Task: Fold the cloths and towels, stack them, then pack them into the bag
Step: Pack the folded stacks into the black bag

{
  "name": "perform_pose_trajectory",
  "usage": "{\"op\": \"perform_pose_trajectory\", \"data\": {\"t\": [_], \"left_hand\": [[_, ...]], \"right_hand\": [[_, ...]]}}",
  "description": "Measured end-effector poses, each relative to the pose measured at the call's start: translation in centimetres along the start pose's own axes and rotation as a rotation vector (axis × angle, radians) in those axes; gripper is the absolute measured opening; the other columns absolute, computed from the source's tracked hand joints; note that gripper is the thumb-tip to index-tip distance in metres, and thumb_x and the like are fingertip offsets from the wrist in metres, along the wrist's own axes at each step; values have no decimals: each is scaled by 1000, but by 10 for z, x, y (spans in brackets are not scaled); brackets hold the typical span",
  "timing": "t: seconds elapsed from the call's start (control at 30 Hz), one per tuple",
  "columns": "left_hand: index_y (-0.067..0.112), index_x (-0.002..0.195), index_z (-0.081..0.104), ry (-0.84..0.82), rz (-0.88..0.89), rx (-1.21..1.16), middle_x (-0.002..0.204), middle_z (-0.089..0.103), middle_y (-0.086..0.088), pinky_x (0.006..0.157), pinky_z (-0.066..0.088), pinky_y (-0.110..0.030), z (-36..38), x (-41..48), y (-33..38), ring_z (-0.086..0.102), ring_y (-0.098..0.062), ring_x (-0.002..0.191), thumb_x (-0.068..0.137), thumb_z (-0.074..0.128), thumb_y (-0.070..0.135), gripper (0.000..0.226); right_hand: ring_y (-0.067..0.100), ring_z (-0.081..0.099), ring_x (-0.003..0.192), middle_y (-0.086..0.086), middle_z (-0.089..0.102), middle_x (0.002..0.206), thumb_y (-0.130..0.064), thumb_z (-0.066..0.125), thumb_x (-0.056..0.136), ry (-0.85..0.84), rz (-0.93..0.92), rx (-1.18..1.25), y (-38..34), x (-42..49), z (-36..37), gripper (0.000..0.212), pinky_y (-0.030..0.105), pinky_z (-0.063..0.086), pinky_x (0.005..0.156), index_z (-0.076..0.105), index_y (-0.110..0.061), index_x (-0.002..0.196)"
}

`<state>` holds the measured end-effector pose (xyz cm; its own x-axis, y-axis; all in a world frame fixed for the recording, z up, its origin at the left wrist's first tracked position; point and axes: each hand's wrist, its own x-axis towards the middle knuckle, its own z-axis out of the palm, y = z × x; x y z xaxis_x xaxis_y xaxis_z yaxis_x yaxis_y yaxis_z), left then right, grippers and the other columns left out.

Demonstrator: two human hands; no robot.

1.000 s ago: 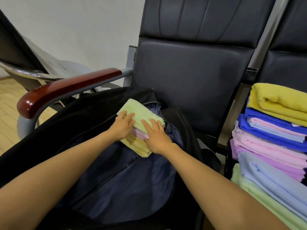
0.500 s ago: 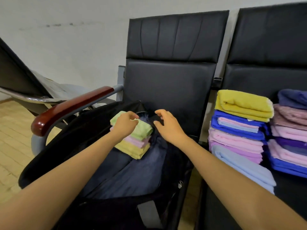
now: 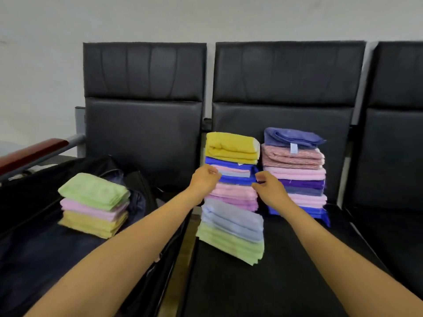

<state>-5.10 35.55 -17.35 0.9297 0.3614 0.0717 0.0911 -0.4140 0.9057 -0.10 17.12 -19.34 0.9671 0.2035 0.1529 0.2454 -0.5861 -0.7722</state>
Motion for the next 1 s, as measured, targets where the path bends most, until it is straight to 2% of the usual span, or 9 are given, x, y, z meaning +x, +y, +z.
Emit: {"op": "perform_pose_trajectory", "data": {"t": [0.07, 0.23, 0.4, 0.47, 0.6, 0.7, 0.8, 0.9, 1.0], "left_hand": [[5, 116, 56, 59, -45, -46, 107, 56, -8, 63, 45, -28, 14, 23, 11, 54, -20, 82, 92, 57, 18, 27], [3, 144, 25, 130, -262, -161, 143, 39, -18, 103, 41, -45, 32, 94, 24, 45, -36, 125, 89, 59, 45, 77], [14, 139, 39, 80, -374, -502, 130, 52, -5, 85, 51, -38, 27, 141, 24, 56, -29, 111, 71, 68, 64, 89], [11, 130, 45, 71, -354, -452, 123, 54, -5, 77, 52, -37, 25, 149, 23, 57, -28, 108, 72, 75, 54, 78], [17, 131, 48, 108, -354, -311, 133, 47, -5, 85, 53, -43, 27, 163, 10, 53, -27, 112, 31, 85, 62, 115], [22, 123, 50, 208, -229, -132, 130, 37, -4, 99, 43, -47, 32, 153, 11, 39, -27, 120, 68, 74, 57, 70], [23, 95, 51, 196, -65, -330, 112, 56, -6, 85, 50, -41, 38, 143, 14, 51, -27, 110, 76, 71, 44, 35], [21, 90, 44, 155, -53, -540, 100, 57, -5, 78, 51, -40, 40, 134, 19, 58, -25, 98, 88, 64, 28, 21], [17, 106, 44, 151, -90, -712, 104, 57, -7, 78, 53, -40, 37, 125, 28, 60, -23, 95, 92, 61, 25, 23]], "right_hand": [[29, 52, 119, 16, 52, 135, -10, 59, 91, -14, -35, -43, 4, 17, -10, 44, 27, 38, 92, 49, -4, 133], [31, 27, 138, 15, 30, 149, -8, 53, 93, 6, -253, -253, -2, 66, -15, 54, 26, 21, 109, 36, -9, 145], [33, 17, 139, 8, 17, 156, -11, 49, 93, 9, -400, -528, -4, 101, -1, 59, 40, 19, 113, 27, -17, 148], [32, 21, 134, 7, 23, 153, -10, 48, 94, 20, -407, -547, 2, 105, 7, 56, 38, 26, 109, 30, -15, 146], [31, 17, 136, 8, 20, 154, -5, 48, 92, 61, -412, -487, 18, 105, 21, 56, 36, 24, 110, 31, -13, 145], [33, 5, 144, 7, 9, 159, -4, 47, 92, 64, -401, -494, 28, 100, 26, 63, 38, 15, 116, 22, -15, 149], [30, -3, 146, 4, 0, 161, 1, 45, 91, 87, -398, -464, 32, 95, 28, 68, 35, 16, 116, 18, -19, 151], [29, -5, 147, 5, -1, 161, 6, 43, 91, 117, -426, -382, 30, 93, 28, 67, 32, 22, 113, 23, -19, 150], [30, 0, 147, 8, 6, 160, -1, 43, 95, 177, -502, -358, 23, 89, 25, 57, 35, 18, 116, 29, -16, 149]]}}
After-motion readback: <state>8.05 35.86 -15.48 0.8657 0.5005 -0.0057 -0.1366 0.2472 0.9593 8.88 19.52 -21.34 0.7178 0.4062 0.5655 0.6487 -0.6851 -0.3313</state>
